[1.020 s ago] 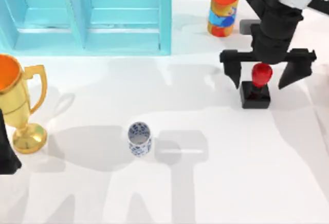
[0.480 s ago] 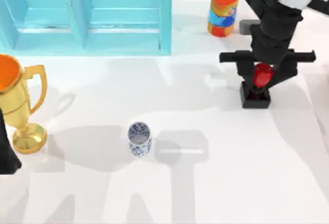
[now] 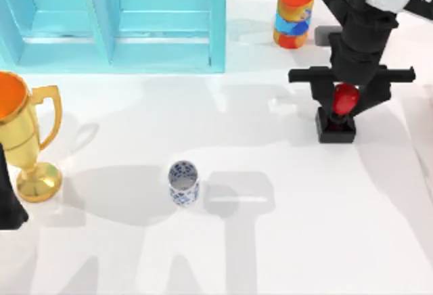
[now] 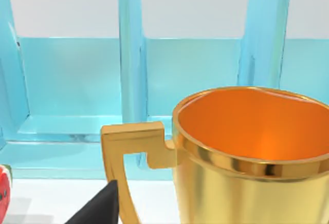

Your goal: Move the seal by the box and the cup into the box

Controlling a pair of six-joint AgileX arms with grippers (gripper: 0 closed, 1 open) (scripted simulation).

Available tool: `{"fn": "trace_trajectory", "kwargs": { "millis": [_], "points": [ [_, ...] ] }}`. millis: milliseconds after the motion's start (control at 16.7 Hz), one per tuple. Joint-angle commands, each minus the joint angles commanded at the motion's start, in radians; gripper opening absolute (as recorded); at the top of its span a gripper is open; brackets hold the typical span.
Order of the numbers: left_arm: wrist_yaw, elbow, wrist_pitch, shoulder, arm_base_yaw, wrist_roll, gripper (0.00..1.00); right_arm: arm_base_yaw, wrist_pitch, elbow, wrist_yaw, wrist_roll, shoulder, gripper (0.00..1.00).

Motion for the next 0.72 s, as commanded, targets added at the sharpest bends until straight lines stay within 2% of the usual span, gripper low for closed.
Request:
{"fn": "trace_trajectory", "kwargs": {
  "millis": [300,720],
  "points": [
    [0.0,0.0,0.0,0.0,0.0,0.0,1.0,-0.032,-0.041,0.031,0.0,-0.03,-0.012,0.0],
    [0.0,0.0,0.0,0.0,0.0,0.0,1.0,-0.209,-0.3,0.187,-0.001,-0.206,-0.108,0.0]
  ]
}}
